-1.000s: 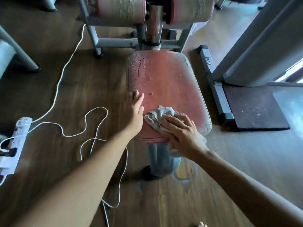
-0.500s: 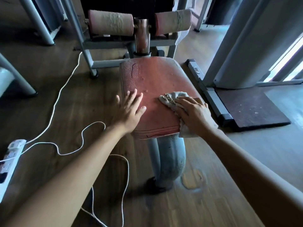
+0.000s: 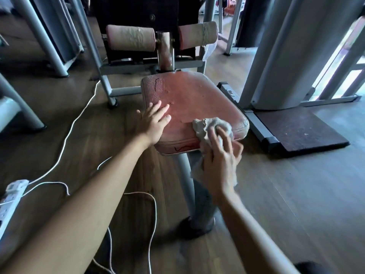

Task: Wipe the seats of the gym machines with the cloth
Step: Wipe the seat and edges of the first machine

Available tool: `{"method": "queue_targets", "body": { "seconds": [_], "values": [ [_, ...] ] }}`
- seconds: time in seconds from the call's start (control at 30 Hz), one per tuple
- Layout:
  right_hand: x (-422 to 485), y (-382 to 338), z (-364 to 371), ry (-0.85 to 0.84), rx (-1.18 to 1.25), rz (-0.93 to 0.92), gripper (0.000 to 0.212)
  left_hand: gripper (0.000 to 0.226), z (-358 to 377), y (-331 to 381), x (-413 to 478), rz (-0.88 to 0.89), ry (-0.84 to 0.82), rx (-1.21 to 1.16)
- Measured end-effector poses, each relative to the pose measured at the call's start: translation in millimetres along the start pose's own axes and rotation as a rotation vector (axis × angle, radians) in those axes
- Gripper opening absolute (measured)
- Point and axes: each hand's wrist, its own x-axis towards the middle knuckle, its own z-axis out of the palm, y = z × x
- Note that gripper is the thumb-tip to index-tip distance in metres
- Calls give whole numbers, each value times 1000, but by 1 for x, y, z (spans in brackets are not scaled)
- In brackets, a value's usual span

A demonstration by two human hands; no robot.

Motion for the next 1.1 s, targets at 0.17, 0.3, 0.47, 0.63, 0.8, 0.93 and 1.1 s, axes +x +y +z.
{"method": "queue_targets", "body": {
  "seconds": [0.17, 0.3, 0.47, 0.63, 0.8, 0.93, 1.1],
  "values": [
    [-65, -72, 38, -4, 230, 171, 58, 45, 1, 0, 1, -21, -9, -135],
    [-78, -75, 43, -24, 239, 140, 59, 41, 2, 2, -1, -24, -6, -147],
    [-55, -36, 42, 112, 168, 135, 52, 39, 4, -3, 2, -16, 36, -113],
    [-59, -70, 53, 133, 269, 290, 54, 40, 9, -5, 2, 16, 91, -188],
    [-81, -75, 58, 4, 310, 167, 55, 39, 8, -5, 4, 29, 98, -185],
    [-58, -47, 49, 151, 267, 252, 53, 41, 9, -7, 4, 42, 98, -221],
    [-59, -81, 60, 203, 316, 259, 34, 41, 8, -9, 4, 39, 72, -238]
  ]
}}
